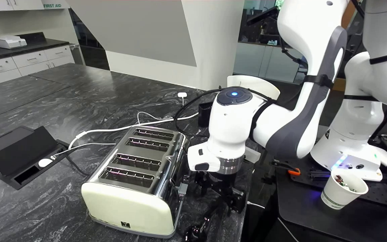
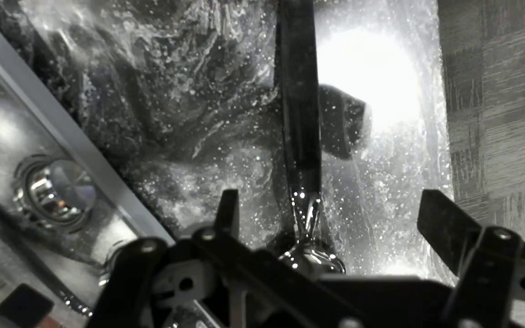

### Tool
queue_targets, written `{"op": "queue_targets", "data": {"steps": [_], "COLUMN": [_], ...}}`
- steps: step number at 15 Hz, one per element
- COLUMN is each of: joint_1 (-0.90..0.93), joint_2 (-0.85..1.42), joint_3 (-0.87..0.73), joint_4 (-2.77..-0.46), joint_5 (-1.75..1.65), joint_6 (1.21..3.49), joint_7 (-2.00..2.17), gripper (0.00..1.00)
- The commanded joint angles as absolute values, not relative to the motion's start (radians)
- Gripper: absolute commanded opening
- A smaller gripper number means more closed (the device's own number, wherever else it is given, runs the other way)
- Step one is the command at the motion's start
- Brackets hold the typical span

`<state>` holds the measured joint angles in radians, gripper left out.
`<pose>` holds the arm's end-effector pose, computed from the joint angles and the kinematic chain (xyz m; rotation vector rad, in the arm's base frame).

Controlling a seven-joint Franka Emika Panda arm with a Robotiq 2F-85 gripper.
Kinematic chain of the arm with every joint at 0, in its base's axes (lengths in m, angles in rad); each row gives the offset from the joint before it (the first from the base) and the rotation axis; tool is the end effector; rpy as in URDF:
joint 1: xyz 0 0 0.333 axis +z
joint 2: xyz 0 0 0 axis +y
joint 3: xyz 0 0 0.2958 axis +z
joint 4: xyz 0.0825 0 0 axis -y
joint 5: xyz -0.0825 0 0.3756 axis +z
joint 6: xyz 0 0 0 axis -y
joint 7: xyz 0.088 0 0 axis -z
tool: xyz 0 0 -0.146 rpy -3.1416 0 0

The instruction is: Put the cake slicer and the spoon in the black basket respectively then move the basket slightly away from you

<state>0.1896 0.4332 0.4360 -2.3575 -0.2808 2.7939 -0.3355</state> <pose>0.3899 0.3184 0.1194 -2.5379 -1.7046 -0.0796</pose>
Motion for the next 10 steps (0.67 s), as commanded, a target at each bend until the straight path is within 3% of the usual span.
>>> {"op": "queue_targets", "data": {"steps": [1, 6, 7, 8, 10], "joint_1": [0.24, 0.28, 0.284, 0.287, 0.295], "joint_2": [0.489, 0.551, 0.561, 0.571, 0.582], "joint_3": [0.392, 0.356, 0.354, 0.352, 0.349], "joint_4": [-2.288, -2.235, -2.226, -2.218, -2.206], "joint_5": [-0.275, -0.283, -0.284, -0.284, -0.286], "joint_6": [2.743, 2.748, 2.746, 2.746, 2.742], "joint_7": [-0.36, -0.355, -0.357, -0.358, -0.354], "gripper": [1.0, 1.0, 0.93, 0.74, 0.58]}}
